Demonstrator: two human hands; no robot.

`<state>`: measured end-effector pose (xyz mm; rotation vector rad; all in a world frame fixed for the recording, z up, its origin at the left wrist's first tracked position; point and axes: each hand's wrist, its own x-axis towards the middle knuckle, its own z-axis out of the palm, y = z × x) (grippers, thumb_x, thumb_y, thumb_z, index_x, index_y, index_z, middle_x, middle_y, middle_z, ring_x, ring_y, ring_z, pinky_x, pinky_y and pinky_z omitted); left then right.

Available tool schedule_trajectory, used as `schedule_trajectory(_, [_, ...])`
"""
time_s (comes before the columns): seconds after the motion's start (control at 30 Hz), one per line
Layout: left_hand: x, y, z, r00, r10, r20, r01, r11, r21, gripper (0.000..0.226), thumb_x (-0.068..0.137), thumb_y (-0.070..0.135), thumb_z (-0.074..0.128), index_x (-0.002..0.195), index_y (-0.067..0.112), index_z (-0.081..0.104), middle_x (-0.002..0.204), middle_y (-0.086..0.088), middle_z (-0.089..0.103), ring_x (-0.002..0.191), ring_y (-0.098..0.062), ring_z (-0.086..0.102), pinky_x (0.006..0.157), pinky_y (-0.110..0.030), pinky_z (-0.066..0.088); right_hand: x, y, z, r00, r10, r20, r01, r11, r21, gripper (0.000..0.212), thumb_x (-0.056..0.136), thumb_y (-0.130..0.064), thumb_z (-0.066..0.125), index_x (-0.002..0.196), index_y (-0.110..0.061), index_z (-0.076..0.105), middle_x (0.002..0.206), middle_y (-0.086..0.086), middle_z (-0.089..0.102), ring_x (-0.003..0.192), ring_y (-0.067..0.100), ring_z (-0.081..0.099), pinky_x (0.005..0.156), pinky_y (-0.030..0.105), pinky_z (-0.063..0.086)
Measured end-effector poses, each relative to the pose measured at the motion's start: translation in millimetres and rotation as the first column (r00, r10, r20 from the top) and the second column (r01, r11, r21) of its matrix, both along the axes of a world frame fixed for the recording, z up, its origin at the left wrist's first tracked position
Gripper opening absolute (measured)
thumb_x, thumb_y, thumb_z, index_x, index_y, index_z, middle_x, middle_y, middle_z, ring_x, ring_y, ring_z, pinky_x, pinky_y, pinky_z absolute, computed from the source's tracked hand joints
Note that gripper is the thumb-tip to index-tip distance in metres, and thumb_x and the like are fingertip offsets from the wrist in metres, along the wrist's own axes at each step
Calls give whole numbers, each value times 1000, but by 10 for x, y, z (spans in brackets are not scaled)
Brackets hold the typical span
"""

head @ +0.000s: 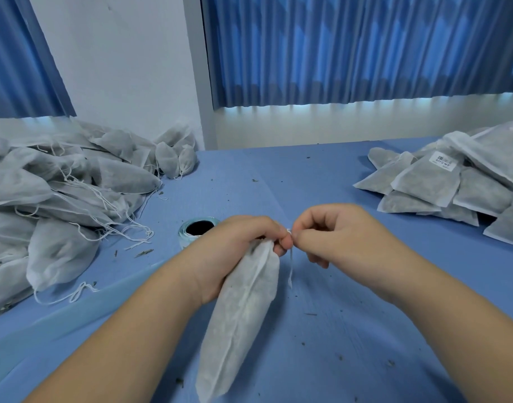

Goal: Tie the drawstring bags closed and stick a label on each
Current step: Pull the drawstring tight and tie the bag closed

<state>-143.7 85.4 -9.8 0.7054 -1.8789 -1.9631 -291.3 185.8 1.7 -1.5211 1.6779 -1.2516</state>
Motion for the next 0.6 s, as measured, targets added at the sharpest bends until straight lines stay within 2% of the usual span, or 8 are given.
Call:
schedule_trajectory(0.1, [6, -16, -6, 999, -32, 2, 32, 999, -6, 17, 59, 33, 68, 61, 16, 67, 61, 1, 55, 56, -14, 46, 52, -25, 40, -4, 0, -3, 1000, 20, -5, -20, 999, 27, 11, 73, -22, 63, 63, -23, 66, 55, -8, 54, 51, 5, 48, 56, 25, 40])
schedule_trajectory(0.2, [12, -3, 0, 999, -37, -5, 37, 999, -31, 18, 59, 33, 68, 62, 16, 67, 61, 1, 55, 57, -14, 48, 54, -24, 41, -27, 10, 0, 999, 49, 5, -49, 998, 31, 16, 79, -18, 63, 63, -24, 66, 57, -6, 55, 53, 7, 48, 60, 31, 39])
schedule_trajectory(0.33, [18, 56, 33, 1000, 9, -23, -10, 999, -49, 16, 57, 30, 69, 61, 14, 69, 61, -1, 56, 55, -13, 50, 53, -22, 43, -43, 16, 10, 996, 88, 6, -88, 996, 20, 10, 73, -24, 64, 63, -24, 65, 56, -7, 55, 54, 8, 49, 60, 28, 40])
schedule_trajectory(0.43, [28, 115, 61, 998, 49, -35, -51, 996, -71, 10, 64, 22, 66, 61, 13, 70, 62, -2, 56, 53, -12, 53, 51, -19, 45, -55, 16, 11, 994, 107, -4, -107, 994, 20, 8, 70, -24, 63, 63, -24, 66, 56, -7, 55, 54, 6, 50, 63, 29, 41])
schedule_trajectory(0.53, [21, 181, 88, 995, 97, -26, -100, 986, -134, 11, 63, 23, 65, 62, 13, 69, 59, -3, 52, 49, -12, 50, 47, -19, 41, -73, 30, 11, 993, 119, -13, -118, 992, 37, 8, 65, -24, 57, 62, -24, 65, 56, -7, 54, 54, 7, 50, 63, 30, 40])
schedule_trajectory(0.6, [9, 212, 100, 991, 136, -10, -135, 968, -211, 22, 54, 29, 70, 66, 10, 68, 59, -5, 47, 50, -13, 43, 47, -20, 36, -85, 33, 11, 990, 137, -27, -136, 990, 44, 9, 66, -22, 56, 62, -24, 64, 56, -7, 54, 54, 7, 49, 63, 29, 40])
